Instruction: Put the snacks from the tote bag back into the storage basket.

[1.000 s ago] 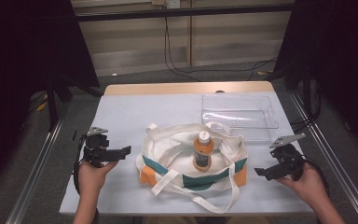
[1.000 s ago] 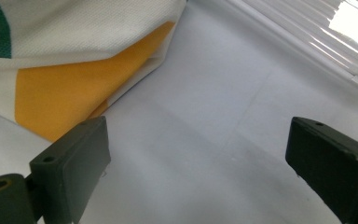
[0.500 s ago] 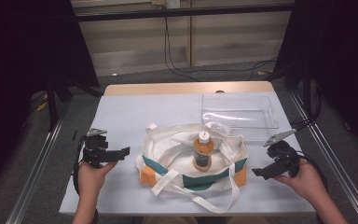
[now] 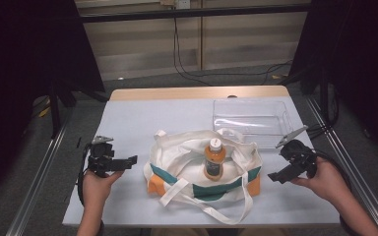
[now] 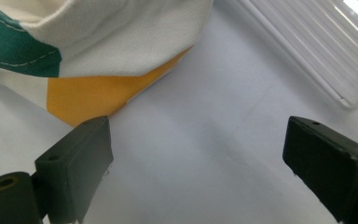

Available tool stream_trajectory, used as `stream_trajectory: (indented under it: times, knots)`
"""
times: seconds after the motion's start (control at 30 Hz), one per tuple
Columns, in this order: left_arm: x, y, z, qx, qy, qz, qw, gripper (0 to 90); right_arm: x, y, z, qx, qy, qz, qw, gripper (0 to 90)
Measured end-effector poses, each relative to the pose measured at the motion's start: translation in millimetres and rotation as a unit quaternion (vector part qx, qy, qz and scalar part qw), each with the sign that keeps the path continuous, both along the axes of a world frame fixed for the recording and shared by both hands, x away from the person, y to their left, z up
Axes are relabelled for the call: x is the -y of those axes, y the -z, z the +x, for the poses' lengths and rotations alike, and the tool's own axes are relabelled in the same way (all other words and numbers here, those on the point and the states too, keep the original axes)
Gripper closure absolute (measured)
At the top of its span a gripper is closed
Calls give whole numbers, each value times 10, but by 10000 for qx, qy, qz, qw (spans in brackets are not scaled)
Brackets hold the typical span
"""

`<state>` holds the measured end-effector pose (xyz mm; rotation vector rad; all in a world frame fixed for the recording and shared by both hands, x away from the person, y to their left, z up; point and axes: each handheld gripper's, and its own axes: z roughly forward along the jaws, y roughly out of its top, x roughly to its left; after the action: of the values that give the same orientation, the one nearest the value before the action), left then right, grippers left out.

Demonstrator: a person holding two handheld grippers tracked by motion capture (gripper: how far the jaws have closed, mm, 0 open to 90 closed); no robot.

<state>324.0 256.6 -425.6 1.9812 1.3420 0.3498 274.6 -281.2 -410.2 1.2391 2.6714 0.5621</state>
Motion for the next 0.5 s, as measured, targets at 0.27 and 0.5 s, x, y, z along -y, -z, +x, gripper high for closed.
stream_trajectory:
  times: [0.27, 0.5]
  knots:
    - [3, 7, 2, 17, -22, 4, 10000, 64, -35, -231, 67, -55, -97, -72, 9999, 80]
    - [9, 15, 4, 6, -32, -10, 10000, 64, -52, -329, 113, -148, -147, -137, 9997, 81]
